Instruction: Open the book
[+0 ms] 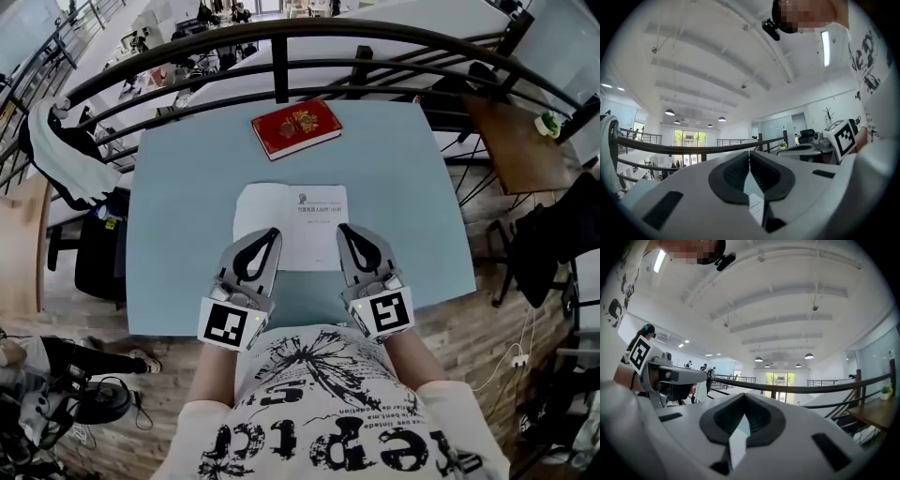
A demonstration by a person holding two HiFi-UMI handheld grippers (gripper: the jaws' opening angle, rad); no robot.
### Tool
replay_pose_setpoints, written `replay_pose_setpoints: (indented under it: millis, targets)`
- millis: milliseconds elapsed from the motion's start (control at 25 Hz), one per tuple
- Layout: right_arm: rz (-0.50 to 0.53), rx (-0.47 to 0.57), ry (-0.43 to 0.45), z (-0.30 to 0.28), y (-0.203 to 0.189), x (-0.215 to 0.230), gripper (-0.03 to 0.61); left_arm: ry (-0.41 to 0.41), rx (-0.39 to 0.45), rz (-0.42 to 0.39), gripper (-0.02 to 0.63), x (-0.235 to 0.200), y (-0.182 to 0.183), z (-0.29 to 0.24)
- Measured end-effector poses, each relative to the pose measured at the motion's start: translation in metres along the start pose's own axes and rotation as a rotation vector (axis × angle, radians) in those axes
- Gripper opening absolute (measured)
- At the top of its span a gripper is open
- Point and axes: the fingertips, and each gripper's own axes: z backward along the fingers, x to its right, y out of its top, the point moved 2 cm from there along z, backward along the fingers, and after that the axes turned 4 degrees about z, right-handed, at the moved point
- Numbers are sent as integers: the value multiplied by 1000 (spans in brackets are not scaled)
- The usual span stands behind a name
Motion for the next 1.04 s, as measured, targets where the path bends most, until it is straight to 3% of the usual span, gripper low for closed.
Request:
replay_pose_setpoints:
  millis: [680, 1040]
  targets:
    - [11, -6, 4, 0, -1, -3, 9, -3, 6, 25, 21, -1, 1, 0]
    - [14, -12, -19, 3, -2, -1, 9, -18, -9, -1, 23, 3, 0, -2]
